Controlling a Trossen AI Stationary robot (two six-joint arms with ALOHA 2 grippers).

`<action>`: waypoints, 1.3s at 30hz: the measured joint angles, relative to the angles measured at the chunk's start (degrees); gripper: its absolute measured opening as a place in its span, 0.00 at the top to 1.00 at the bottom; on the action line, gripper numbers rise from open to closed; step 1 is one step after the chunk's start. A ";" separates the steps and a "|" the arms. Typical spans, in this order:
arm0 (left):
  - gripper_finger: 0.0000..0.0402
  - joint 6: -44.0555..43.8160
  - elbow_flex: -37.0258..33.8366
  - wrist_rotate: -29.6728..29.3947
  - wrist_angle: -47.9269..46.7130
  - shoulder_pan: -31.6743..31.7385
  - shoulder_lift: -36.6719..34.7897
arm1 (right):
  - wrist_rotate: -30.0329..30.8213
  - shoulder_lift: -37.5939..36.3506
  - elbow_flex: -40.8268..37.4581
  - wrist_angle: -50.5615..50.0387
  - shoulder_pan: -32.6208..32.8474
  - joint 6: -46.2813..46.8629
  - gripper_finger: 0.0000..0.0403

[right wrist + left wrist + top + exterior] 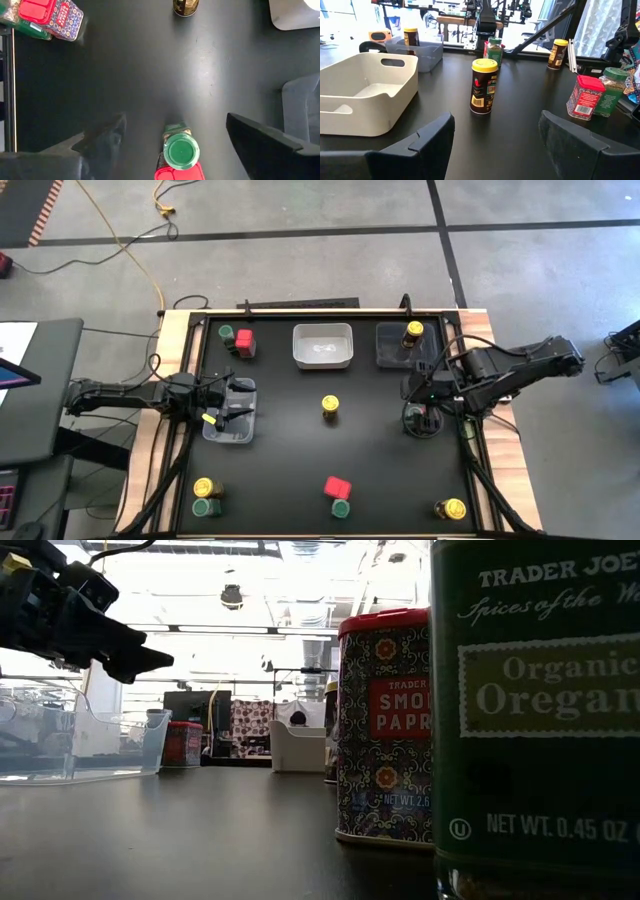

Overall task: Sort spices by type
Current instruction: Put the top left red seasoning can into the white bin

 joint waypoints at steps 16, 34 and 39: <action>0.31 0.00 0.01 0.00 0.00 0.00 0.00 | 0.25 0.00 0.00 -4.54 0.17 0.96 0.07; 0.31 0.00 0.00 0.00 0.00 0.00 0.00 | 3.44 0.02 0.00 -14.67 0.04 -8.46 0.07; 0.31 0.00 -0.01 0.00 0.01 0.00 0.01 | 3.45 0.02 0.00 -11.56 0.04 -9.89 0.07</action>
